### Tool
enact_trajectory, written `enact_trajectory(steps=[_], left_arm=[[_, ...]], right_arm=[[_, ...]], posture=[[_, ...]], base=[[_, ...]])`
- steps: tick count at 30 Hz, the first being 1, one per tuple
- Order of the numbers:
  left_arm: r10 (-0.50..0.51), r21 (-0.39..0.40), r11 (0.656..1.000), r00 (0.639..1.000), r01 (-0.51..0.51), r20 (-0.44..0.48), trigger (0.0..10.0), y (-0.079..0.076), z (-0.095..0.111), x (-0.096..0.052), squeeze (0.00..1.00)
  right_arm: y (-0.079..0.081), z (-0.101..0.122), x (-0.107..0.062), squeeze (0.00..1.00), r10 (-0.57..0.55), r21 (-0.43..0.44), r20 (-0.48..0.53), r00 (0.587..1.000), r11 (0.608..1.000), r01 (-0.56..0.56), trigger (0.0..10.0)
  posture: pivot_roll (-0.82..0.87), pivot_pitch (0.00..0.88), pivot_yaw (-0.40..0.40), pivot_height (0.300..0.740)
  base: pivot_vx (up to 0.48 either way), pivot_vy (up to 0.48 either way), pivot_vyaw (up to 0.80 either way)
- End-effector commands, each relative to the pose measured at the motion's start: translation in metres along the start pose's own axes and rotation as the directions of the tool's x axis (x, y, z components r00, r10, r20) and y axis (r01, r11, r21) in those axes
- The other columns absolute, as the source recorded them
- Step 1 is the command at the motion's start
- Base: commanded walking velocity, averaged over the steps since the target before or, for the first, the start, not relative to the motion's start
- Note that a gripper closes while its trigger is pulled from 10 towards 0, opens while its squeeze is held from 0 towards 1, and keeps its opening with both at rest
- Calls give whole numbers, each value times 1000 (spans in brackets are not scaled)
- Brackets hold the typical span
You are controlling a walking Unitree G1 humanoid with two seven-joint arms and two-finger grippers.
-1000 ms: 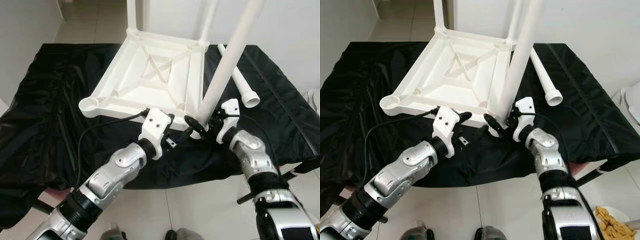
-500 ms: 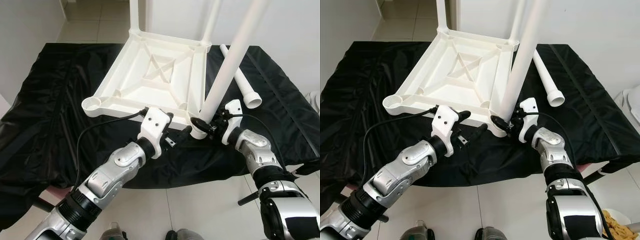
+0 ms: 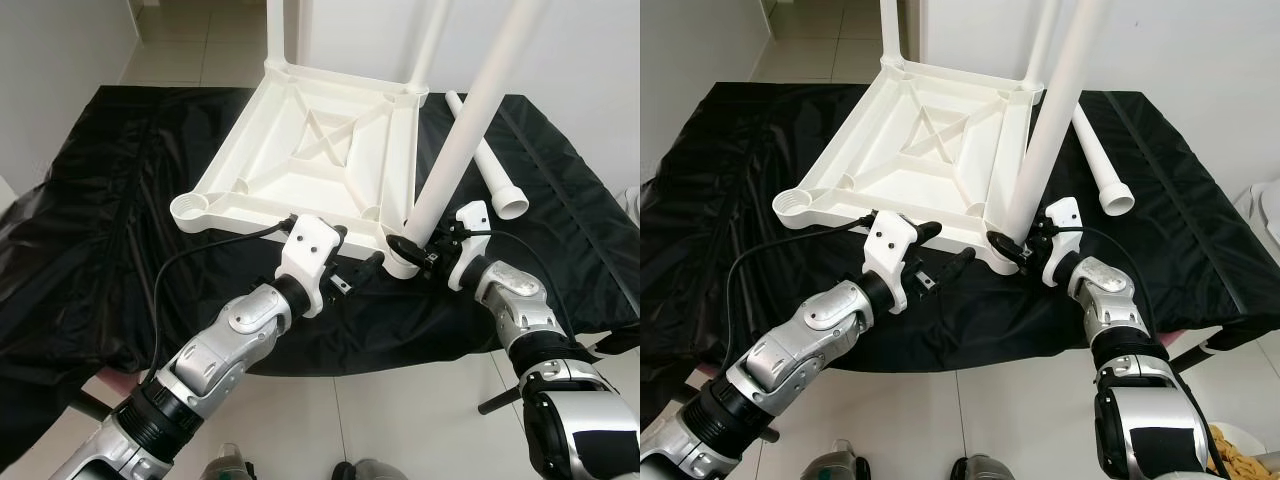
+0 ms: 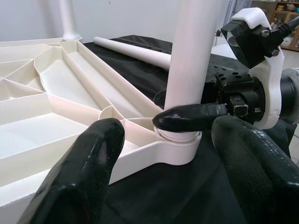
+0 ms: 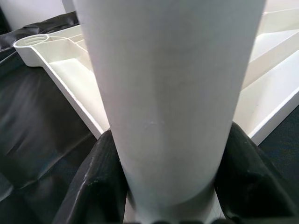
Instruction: Building children table
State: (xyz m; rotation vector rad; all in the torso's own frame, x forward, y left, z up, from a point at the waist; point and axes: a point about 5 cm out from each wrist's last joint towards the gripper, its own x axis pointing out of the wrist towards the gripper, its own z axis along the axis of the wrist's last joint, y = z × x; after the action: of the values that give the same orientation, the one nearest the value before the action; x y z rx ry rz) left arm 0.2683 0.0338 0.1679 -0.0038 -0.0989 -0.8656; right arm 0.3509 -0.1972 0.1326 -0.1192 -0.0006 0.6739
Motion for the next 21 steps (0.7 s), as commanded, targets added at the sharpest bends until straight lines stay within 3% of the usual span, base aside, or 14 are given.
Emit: enact_trajectory(steps=[1,5,11,21], left_arm=[[-262,6,965,965,262,-5,10000,-14,1,-2,0],[-262,7,965,965,262,-5,10000,-14,1,-2,0],[-263,3,965,965,263,-6,10000,-16,0,-3,0],[-271,1,963,963,271,-8,10000,-17,-1,-4,0]], right_arm=[[-5,-4,-6,0,-86,26,6,996,996,86,10000],[-4,-4,-6,0,-102,25,10,995,995,102,10000],[1,-6,-6,0,-240,47,44,970,970,238,10000],[13,-2,-3,0,-338,80,87,937,940,331,10000]], posture=[[22,48,-22,740],[22,48,-22,740],[21,53,-28,740],[21,49,-28,740]], base=[[0,0,0],[0,0,0],[0,0,0],[0,0,0]])
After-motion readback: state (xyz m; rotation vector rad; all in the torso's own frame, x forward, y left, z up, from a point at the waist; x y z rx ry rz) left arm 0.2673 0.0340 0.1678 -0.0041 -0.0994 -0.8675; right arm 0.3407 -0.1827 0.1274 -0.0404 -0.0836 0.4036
